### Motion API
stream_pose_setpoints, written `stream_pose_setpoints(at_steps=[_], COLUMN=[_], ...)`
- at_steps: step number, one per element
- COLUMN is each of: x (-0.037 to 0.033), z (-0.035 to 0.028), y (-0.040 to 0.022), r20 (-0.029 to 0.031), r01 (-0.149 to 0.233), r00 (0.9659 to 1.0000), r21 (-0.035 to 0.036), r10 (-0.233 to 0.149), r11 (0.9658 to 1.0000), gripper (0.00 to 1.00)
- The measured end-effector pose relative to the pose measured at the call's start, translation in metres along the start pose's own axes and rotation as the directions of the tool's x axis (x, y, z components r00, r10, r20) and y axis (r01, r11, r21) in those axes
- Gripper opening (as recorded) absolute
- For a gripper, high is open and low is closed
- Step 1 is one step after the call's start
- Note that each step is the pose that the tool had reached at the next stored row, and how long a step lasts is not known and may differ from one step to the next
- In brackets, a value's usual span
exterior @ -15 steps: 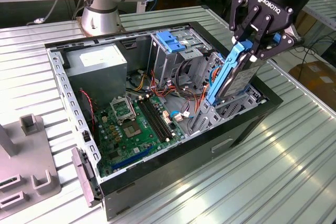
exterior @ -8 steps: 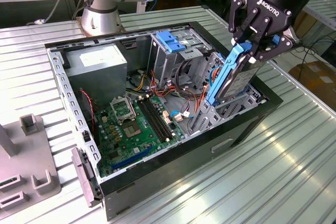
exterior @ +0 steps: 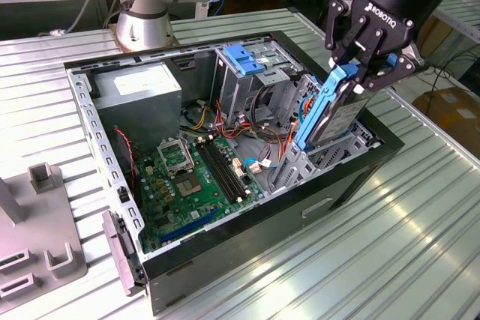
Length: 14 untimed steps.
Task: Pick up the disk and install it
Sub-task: 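Insert the disk into the insertion slot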
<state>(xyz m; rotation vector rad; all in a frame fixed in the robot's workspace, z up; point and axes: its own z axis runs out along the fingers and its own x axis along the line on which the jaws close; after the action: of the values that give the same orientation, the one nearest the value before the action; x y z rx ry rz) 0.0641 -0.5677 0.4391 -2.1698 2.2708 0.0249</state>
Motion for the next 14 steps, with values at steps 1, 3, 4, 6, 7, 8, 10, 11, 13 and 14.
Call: stream_pose_setpoints(at_steps=[1, 3, 4, 6, 7, 8, 10, 11, 13, 14], x=[0.0000, 0.0000, 0.0000, 0.0000, 0.0001, 0.0001, 0.0001, 0.0001, 0.0001, 0.0001], z=[0.0009, 0.0025, 0.0032, 0.0048, 0.0062, 0.0080, 0.0107, 0.0117, 0.0142, 0.0159], y=[-0.0001, -0.0003, -0.0003, -0.0005, -0.0006, -0.0007, -0.0009, -0.0010, -0.0010, -0.0011], r20=[-0.0002, 0.0002, 0.0001, 0.0000, 0.0000, -0.0001, 0.0000, 0.0000, 0.0000, 0.0000], r01=[0.000, 0.000, 0.000, 0.000, 0.000, 0.000, 0.000, 0.000, 0.000, 0.000], r00=[1.0000, 1.0000, 1.0000, 1.0000, 1.0000, 1.0000, 1.0000, 1.0000, 1.0000, 1.0000], r21=[-0.0001, -0.0002, -0.0003, -0.0004, -0.0004, -0.0005, -0.0006, -0.0006, -0.0006, -0.0006], r10=[0.000, 0.000, 0.000, 0.000, 0.000, 0.000, 0.000, 0.000, 0.000, 0.000], r11=[1.0000, 1.0000, 1.0000, 1.0000, 1.0000, 1.0000, 1.0000, 1.0000, 1.0000, 1.0000], gripper=[0.37, 0.37, 0.37, 0.37, 0.37, 0.37, 0.37, 0.37, 0.37, 0.37])
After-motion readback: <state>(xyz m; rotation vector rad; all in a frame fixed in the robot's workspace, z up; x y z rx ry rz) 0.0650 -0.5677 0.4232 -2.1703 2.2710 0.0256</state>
